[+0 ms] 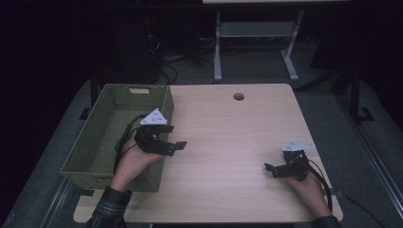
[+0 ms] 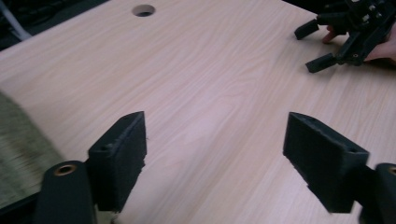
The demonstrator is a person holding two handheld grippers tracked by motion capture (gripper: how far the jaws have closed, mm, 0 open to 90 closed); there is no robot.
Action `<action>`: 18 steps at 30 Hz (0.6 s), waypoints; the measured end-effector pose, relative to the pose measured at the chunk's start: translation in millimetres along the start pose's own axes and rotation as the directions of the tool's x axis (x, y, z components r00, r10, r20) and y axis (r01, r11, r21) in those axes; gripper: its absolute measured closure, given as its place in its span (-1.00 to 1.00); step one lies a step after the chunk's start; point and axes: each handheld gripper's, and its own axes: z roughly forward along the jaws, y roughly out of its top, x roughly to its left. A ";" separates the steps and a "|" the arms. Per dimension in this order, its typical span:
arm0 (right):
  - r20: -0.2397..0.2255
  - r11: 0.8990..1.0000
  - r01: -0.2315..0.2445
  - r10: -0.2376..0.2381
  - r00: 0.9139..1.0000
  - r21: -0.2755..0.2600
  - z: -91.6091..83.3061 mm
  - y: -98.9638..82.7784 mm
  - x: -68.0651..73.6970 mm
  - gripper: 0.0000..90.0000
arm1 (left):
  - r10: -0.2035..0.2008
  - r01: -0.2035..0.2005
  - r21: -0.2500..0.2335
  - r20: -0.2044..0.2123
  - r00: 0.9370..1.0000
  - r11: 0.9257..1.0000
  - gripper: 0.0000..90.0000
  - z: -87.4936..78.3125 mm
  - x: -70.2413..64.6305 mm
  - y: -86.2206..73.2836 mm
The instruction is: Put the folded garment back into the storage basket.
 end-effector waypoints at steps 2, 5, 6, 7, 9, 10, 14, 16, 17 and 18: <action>0.000 1.000 0.000 0.000 1.000 0.000 0.0 0.0 0.0 -0.91 | 0.006 -0.006 0.012 0.005 1.000 1.000 -0.59 9.9 -7.3 1.7; 0.000 1.000 0.000 0.000 1.000 0.000 0.0 0.0 0.0 -0.91 | 0.008 -0.008 0.021 0.017 1.000 1.000 -0.62 24.2 -16.4 2.2; 0.000 1.000 0.000 0.000 1.000 0.000 0.0 0.0 0.0 -0.91 | 0.018 -0.018 0.023 0.015 1.000 1.000 -0.62 28.6 -19.2 2.4; 0.000 1.000 0.000 0.000 1.000 0.000 0.0 0.0 0.0 -0.91 | 0.016 -0.016 0.020 0.016 1.000 1.000 -0.63 32.2 -21.9 2.2; 0.000 1.000 0.000 0.000 1.000 0.000 0.0 0.0 0.0 -0.91 | 0.020 -0.020 0.020 0.018 1.000 1.000 -0.65 41.9 -28.5 1.5; 0.000 1.000 0.000 0.000 1.000 0.000 0.0 0.0 0.0 -0.91 | 0.026 -0.026 0.019 0.017 1.000 0.999 -0.66 46.5 -31.7 0.8; 0.000 1.000 0.000 0.000 1.000 0.000 0.0 0.0 0.0 -0.91 | 0.032 -0.033 0.030 0.013 0.999 0.999 -0.69 65.1 -41.6 -4.4; 0.000 1.000 0.000 0.000 1.000 0.000 0.0 0.0 0.0 -0.91 | 0.027 -0.027 0.037 0.015 1.000 0.999 -0.70 75.0 -45.1 -8.9; 0.000 1.000 0.000 0.000 1.000 0.000 0.0 0.0 0.0 -0.91 | 0.027 -0.028 0.039 0.016 1.000 0.999 -0.70 78.4 -45.9 -11.0; 0.000 1.000 0.000 0.000 1.000 0.000 0.0 0.0 0.0 -0.91 | 0.030 -0.031 0.044 0.016 0.999 0.999 -0.70 84.3 -47.4 -14.6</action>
